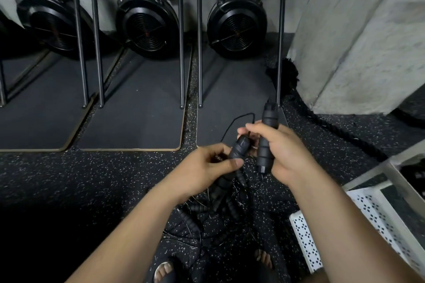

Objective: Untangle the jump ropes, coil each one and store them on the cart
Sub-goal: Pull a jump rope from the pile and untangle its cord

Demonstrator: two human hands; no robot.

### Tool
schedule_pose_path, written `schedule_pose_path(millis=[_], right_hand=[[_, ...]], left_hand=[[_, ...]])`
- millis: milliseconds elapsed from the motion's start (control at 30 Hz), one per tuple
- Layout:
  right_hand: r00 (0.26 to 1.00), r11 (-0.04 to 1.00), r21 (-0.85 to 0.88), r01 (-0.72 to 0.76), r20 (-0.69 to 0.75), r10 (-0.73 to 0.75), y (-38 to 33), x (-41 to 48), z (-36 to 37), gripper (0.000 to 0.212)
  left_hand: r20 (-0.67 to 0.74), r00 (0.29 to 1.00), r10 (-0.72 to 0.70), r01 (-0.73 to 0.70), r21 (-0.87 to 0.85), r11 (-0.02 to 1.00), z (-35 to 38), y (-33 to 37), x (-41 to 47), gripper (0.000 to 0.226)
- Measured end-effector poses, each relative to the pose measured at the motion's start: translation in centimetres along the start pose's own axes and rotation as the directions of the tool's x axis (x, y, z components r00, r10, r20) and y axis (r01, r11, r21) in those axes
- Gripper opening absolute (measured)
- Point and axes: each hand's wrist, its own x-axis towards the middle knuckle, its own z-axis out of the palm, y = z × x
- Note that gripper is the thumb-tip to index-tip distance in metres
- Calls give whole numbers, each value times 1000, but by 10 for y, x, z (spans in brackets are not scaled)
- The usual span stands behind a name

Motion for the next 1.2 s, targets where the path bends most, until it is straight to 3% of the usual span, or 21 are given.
schedule_pose_path(millis=[67,167,333,400,467,567,733,1100,1200], right_hand=[[1000,999,-30,-11,-18,10,0,-3,2,16],[987,981,-186,56,-141,-83,5,-8,9,32],[975,999,-36,21,-220,-28,24,-22,22,46],[982,1000,7,20,-189,-18,33,-27,21,41],[984,998,-31,63,-166,-68,36,-29,19,20],[974,963,-209,172,-108,-197,35,-24,17,9],[938,914,-276,297,-92,-333,33,-11,22,20],[940,927,-195,321,-54,-337,41,-14,38,29],[949,927,-209,311,22,-313,43,-18,42,39]], left_hand=[[-63,998,19,-19,-6,1000,5,9,-2,22],[-135,990,-38,15,-168,986,6,23,-7,19],[-256,960,-114,16,-354,935,4,27,-13,25],[-332,939,-89,-23,-318,948,3,23,-13,30],[-369,928,-52,-51,-264,963,1,16,-14,33],[-349,937,-16,-62,-209,976,-1,12,-11,34],[-368,930,10,-129,-300,945,-10,18,1,24],[-360,932,33,-155,-316,936,-5,17,8,22],[-362,932,32,-152,-308,939,-7,14,8,23]])
